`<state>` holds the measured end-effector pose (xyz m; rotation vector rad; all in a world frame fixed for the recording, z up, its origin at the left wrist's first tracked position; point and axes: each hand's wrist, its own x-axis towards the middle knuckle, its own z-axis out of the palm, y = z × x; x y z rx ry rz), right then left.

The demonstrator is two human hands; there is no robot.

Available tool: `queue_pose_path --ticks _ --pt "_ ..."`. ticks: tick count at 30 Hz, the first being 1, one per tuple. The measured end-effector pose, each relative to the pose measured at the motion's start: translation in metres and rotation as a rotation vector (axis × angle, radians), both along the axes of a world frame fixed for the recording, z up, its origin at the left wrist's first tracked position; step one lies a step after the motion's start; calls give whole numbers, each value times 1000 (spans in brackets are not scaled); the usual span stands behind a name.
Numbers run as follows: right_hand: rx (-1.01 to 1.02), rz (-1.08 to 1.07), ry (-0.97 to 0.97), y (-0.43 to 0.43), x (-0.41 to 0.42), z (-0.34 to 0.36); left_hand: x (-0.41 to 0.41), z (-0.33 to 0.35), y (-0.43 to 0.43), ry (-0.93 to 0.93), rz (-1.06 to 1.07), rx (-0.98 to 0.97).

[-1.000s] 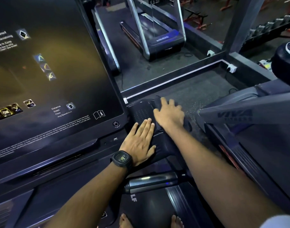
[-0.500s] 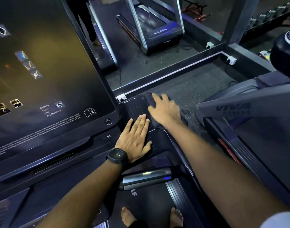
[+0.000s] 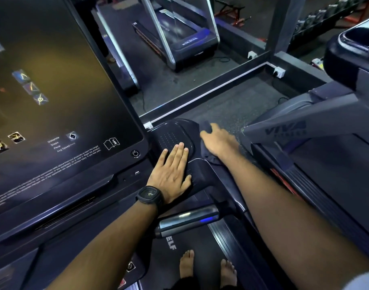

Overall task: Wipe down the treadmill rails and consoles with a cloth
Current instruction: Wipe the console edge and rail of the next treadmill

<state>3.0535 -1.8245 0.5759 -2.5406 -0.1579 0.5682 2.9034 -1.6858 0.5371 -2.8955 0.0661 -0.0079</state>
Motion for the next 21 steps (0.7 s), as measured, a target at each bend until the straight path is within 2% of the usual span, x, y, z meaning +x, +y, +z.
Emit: queue_pose_path --ticks 2,4,6,8,10,11,13,15,17,19,21 --pt "-102 -2 -90 -4 -25 -1 1 0 0 -3 -25 -13" --pt "-221 135 -299 2 -52 -1 4 -1 0 -12 -31 -27" --pt "-237 241 -432 8 -53 -4 6 -1 0 -17 -32 -33" --pt "-173 194 -305 7 -37 0 5 -1 0 -15 -35 -41" --pt "-96 35 -132 1 -28 3 4 -2 -1 -13 -34 -47" --pt "-98 -22 -114 -2 -33 3 3 -2 -1 -11 -33 -49" --pt "-240 -17 -241 -1 -58 0 3 -2 1 -11 -34 -53" --pt "-394 112 -392 4 -83 -8 4 -3 1 -21 -36 -53" --pt "-422 193 -498 5 -85 -12 3 -3 1 -14 -39 -55" --pt "-337 157 -424 -1 -69 -9 3 -3 1 -13 -41 -59" --pt "-250 -3 -259 -8 -62 -6 3 -2 0 8 -36 -69"
